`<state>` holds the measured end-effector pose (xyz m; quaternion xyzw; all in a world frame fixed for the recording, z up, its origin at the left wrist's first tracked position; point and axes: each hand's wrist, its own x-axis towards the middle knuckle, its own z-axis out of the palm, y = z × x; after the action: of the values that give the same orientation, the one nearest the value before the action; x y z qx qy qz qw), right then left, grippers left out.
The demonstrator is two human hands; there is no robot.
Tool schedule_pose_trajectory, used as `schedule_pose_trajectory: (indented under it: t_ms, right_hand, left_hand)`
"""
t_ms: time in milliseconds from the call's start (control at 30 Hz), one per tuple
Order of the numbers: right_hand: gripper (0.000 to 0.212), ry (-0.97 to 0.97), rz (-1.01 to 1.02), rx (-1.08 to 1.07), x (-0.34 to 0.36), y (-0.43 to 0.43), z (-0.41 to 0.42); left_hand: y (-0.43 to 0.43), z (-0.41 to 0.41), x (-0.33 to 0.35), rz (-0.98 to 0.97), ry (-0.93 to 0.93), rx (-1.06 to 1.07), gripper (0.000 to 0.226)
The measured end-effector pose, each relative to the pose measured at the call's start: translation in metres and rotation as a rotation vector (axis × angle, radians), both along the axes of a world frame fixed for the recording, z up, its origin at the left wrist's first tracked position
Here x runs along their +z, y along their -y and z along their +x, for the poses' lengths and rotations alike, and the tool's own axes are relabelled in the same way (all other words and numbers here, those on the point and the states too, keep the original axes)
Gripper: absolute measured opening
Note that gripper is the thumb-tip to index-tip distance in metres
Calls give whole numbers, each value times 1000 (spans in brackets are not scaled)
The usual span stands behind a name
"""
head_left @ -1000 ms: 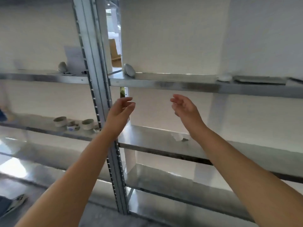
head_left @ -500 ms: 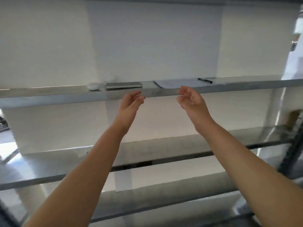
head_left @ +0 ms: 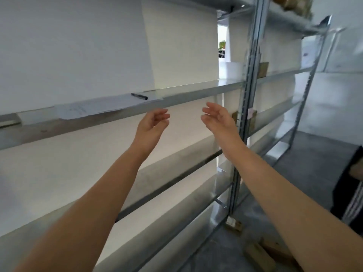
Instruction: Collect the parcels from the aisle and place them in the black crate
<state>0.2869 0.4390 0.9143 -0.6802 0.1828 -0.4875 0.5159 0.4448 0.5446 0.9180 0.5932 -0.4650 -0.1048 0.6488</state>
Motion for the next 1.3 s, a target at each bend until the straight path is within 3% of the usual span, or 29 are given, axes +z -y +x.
schedule_pose_trajectory:
  t_ms: [367, 567, 767, 1033, 1300]
  right_hand:
    - [36, -18, 47, -424, -8, 57, -59]
    - [40, -90, 105, -719, -32, 64, -119]
    - [36, -93, 145, -865, -40, 77, -174]
    - [37, -51, 166, -892, -39, 126, -233]
    - [34, -49, 76, -860, -3, 212, -281]
  left_hand:
    - [131, -23, -12, 51, 57, -449, 28]
    - [189, -82, -47, 86, -57, -693, 30]
    - [228, -145, -60, 141, -23, -887, 25]
    - [287, -197, -51, 146, 8, -914, 27]
    - [362, -244, -10, 34, 9, -889, 24]
